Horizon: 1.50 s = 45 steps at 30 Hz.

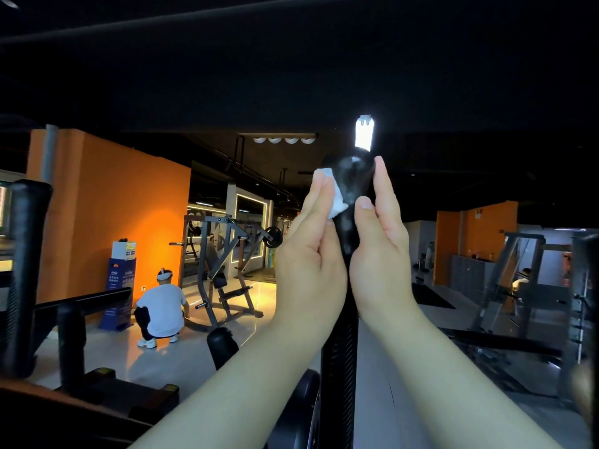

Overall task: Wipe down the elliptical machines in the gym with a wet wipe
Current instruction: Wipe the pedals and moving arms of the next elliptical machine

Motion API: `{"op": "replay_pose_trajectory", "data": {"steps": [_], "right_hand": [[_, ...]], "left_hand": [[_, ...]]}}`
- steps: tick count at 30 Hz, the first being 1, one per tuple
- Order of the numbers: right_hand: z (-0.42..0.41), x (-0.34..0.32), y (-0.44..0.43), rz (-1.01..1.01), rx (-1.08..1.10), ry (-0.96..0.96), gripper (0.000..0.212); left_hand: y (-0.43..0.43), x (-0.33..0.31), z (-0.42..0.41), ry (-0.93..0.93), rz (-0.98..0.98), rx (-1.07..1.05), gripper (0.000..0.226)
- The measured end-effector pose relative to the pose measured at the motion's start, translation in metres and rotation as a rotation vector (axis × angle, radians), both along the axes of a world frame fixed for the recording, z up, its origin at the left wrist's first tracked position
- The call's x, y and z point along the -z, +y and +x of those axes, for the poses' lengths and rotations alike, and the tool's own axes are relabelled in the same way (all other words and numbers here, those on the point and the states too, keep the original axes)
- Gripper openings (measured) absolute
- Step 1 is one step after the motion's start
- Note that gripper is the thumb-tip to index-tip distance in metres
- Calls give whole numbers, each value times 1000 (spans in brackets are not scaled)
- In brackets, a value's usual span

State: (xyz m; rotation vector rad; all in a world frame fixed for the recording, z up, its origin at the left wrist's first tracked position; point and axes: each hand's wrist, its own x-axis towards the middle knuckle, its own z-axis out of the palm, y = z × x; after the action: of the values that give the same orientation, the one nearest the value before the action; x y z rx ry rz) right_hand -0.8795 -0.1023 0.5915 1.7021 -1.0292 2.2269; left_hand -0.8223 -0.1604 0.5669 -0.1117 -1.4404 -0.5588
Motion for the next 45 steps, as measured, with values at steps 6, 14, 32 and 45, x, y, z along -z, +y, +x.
{"op": "replay_pose_trajectory", "data": {"steps": [6,14,32,45], "right_hand": [[4,-2,8,37,-52,12,53],[12,-1,15,20,-27,-29,40],[18,-3,19,57,-72,-52,47],[16,-2,23,66,-84,-64,43]], "left_hand": [[5,22,0,-5,-1,48,52],[16,1,4,14,6,49,53],[8,2,4,47,-168,-105,51],[18,-41,13,44,-294,-138,45]]}}
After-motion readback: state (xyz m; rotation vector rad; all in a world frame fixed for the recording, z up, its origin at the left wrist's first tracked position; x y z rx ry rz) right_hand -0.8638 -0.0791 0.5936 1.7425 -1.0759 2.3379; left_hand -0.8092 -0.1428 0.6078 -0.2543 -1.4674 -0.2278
